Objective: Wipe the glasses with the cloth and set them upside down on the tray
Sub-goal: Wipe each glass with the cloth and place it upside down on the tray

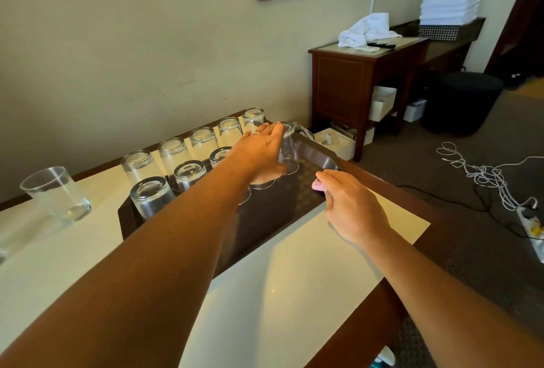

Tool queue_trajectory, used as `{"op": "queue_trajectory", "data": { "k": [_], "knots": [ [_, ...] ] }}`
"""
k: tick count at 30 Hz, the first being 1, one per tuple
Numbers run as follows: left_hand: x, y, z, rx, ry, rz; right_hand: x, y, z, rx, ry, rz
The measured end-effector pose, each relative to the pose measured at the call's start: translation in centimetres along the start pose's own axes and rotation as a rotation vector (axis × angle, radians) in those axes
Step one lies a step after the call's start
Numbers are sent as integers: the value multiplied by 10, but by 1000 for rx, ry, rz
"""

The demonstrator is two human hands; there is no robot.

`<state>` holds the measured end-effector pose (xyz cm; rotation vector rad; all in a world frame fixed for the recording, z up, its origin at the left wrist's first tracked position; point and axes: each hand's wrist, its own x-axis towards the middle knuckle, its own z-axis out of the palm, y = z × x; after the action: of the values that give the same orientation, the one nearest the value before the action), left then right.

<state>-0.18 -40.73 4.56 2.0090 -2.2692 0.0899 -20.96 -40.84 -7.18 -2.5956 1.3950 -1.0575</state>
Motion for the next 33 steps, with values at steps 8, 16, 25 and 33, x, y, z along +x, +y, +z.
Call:
{"op": "queue_trajectory", "data": {
  "k": [8, 16, 25, 33],
  "knots": [
    [-21, -2, -11, 51, 60, 22, 1, 3, 1, 1, 12, 30],
    [-108, -41, -42, 77, 94, -110, 14, -27, -24, -28, -283, 127],
    [-252, -79, -65, -8, 67, -338, -13, -184, -29, 203, -339, -77],
    [-399, -144, -46, -67, -60, -606, -48, -329, 26, 432, -416, -328]
  ]
}}
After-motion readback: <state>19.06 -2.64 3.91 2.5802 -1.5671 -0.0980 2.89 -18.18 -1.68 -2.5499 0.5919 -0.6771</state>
